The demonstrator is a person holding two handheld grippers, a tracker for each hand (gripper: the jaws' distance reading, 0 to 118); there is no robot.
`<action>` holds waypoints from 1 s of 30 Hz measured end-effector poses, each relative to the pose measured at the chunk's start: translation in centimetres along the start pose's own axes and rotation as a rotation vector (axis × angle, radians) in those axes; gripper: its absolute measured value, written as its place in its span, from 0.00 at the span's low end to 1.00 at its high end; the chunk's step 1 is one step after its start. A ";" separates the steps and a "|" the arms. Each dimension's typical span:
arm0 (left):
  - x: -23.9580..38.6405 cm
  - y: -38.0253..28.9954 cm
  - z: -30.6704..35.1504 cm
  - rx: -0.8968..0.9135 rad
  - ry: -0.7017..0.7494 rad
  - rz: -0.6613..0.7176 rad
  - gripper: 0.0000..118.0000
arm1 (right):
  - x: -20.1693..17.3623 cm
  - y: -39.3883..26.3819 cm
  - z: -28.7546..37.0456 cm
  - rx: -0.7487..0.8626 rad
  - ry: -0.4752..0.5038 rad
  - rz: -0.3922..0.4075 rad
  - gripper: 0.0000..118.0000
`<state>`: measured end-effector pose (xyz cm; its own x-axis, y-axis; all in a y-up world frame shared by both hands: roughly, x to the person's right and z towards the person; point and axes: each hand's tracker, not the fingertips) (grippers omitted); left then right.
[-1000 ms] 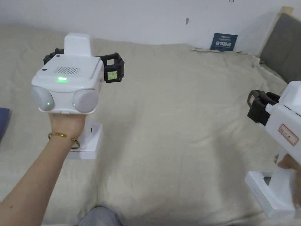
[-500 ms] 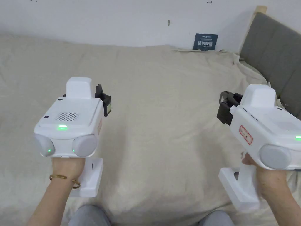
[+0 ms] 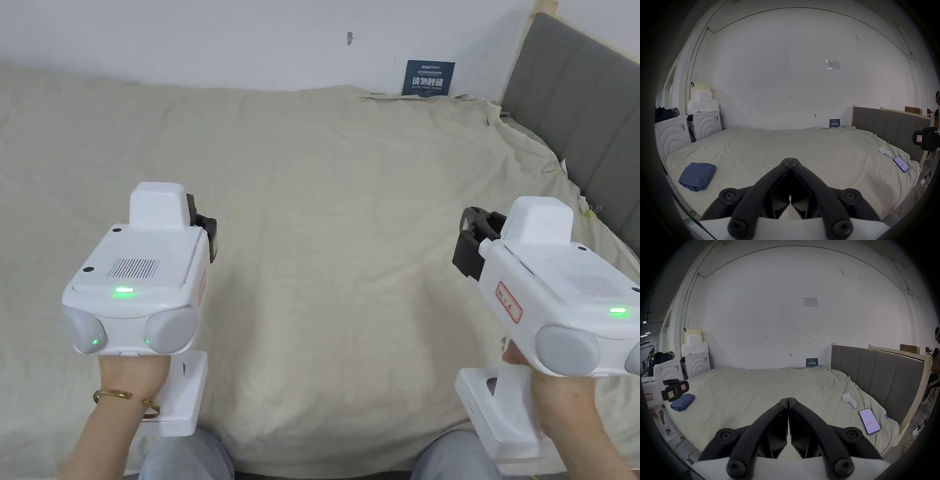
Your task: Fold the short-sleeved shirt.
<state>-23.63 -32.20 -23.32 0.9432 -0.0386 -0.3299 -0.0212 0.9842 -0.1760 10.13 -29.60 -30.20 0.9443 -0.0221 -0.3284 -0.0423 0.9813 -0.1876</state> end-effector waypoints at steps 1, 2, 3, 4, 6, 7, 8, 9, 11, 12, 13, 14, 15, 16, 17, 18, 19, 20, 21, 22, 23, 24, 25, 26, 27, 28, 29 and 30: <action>0.0 -0.1 0.0 -0.002 0.002 -0.002 0.00 | 0.0 -0.1 0.1 0.002 0.002 0.001 0.00; 0.0 -0.2 0.1 -0.001 0.001 0.000 0.00 | 0.0 -0.1 0.1 0.005 0.003 0.001 0.00; 0.0 -0.3 0.2 -0.001 0.002 0.003 0.00 | 0.0 -0.1 0.2 0.008 0.004 0.000 0.00; 0.0 -0.3 0.2 -0.004 -0.001 0.007 0.00 | -0.1 -0.1 0.3 0.013 0.004 0.003 0.00; 0.0 -0.4 0.3 -0.007 -0.005 0.006 0.00 | -0.3 -0.2 0.5 0.028 -0.002 0.015 0.00; 0.1 -0.5 0.5 -0.006 -0.006 0.004 0.00 | -0.3 -0.1 0.5 0.026 -0.002 0.020 0.00; 0.1 -0.5 0.5 -0.006 -0.006 0.003 0.00 | -0.4 -0.1 0.6 0.026 0.001 0.024 0.00; 0.1 -0.5 0.5 -0.005 -0.008 0.004 0.00 | -0.5 -0.1 0.7 0.029 0.000 0.024 0.00; 0.2 -0.5 0.7 -0.007 -0.012 0.004 0.00 | -0.5 -0.2 0.8 0.027 -0.008 0.023 0.00; 0.2 -0.5 0.8 -0.005 -0.012 0.003 0.00 | -0.4 -0.3 0.8 0.029 -0.011 0.022 0.00; 0.2 -0.5 0.8 -0.001 -0.014 0.003 0.00 | -0.6 -0.3 0.9 0.029 -0.014 0.021 0.00; 0.3 -0.5 0.8 -0.001 -0.014 0.001 0.00 | -0.6 -0.4 1.0 0.029 -0.019 0.023 0.00; 0.2 -0.5 0.9 -0.002 -0.014 0.001 0.00 | -0.6 -0.5 1.0 0.027 -0.022 0.025 0.00; 0.2 -0.5 0.9 -0.003 -0.017 0.002 0.00 | -0.6 -0.5 1.0 0.026 -0.024 0.027 0.00; 0.3 -0.5 0.8 -0.004 -0.017 0.004 0.00 | -0.6 -0.6 1.0 0.025 -0.025 0.027 0.00; 0.3 -0.5 0.8 -0.006 -0.015 0.005 0.00 | -0.6 -0.6 1.0 0.025 -0.025 0.028 0.00; 0.2 -0.6 0.8 -0.008 -0.017 0.008 0.00 | -0.6 -0.7 1.1 0.026 -0.028 0.031 0.00; 0.2 -0.6 0.8 -0.009 -0.018 0.009 0.00 | -0.6 -0.7 1.1 0.026 -0.029 0.036 0.00; 0.3 -0.7 0.8 -0.010 -0.018 0.009 0.00 | -0.8 -0.7 1.2 0.026 -0.028 0.040 0.00; 0.3 -0.8 0.7 -0.010 -0.019 0.006 0.00 | -0.8 -0.7 1.2 0.027 -0.028 0.041 0.00; 0.3 -0.8 0.8 -0.011 -0.020 0.003 0.00 | -0.8 -0.7 1.1 0.024 -0.027 0.042 0.00; 0.3 -0.8 0.8 -0.013 -0.021 0.004 0.00 | -0.8 -0.8 1.1 0.023 -0.028 0.043 0.00; 0.4 -0.9 0.8 -0.013 -0.022 0.004 0.00 | -0.7 -0.9 1.1 0.022 -0.030 0.043 0.00; 0.4 -0.9 0.8 -0.012 -0.022 0.005 0.00 | -0.7 -0.9 1.0 0.022 -0.031 0.043 0.00; 0.3 -1.0 0.7 -0.013 -0.022 0.004 0.00 | -0.6 -0.9 1.0 0.019 -0.030 0.043 0.00; 0.3 -1.0 0.7 -0.013 -0.024 0.004 0.00 | -0.7 -0.9 1.1 0.019 -0.030 0.040 0.00; 0.4 -1.0 0.7 -0.014 -0.025 0.002 0.00 | -1.0 -0.9 1.2 0.019 -0.028 0.039 0.00; 0.4 -1.0 0.7 -0.013 -0.026 0.001 0.00 | -1.0 -0.9 1.3 0.018 -0.029 0.041 0.00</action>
<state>-22.99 -33.10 -22.62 0.9515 -0.0331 -0.3059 -0.0264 0.9818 -0.1882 9.60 -30.20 -28.51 0.9509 0.0232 -0.3087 -0.0751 0.9847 -0.1575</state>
